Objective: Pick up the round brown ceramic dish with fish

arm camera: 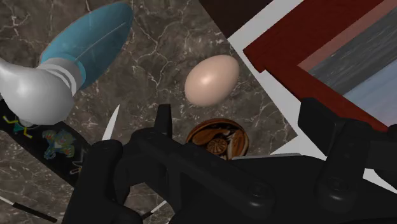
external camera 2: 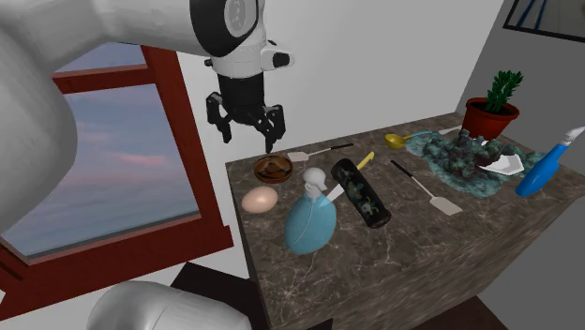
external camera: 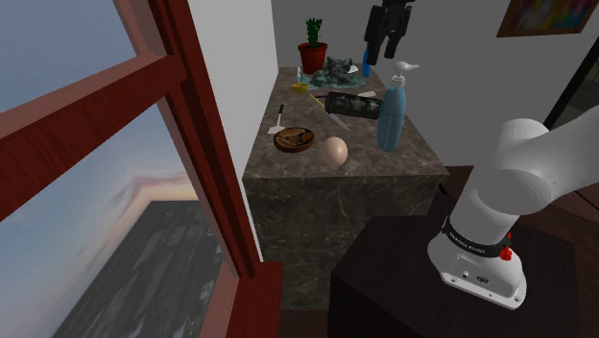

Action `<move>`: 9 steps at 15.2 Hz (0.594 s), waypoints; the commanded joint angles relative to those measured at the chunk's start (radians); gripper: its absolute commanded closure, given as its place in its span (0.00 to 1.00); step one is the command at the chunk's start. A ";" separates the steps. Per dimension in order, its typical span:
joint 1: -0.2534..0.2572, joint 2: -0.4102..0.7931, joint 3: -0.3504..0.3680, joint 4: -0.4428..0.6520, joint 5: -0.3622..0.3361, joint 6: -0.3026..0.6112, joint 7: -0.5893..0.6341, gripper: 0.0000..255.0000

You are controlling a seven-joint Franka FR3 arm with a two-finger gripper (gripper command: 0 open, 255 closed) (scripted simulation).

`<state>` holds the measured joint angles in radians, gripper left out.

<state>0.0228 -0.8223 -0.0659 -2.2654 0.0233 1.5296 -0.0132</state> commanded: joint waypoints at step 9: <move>0.018 0.216 -0.188 -0.051 0.179 0.225 -0.085 0.00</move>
<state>0.0353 -0.6367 -0.2327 -2.3074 0.1721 1.7214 -0.0860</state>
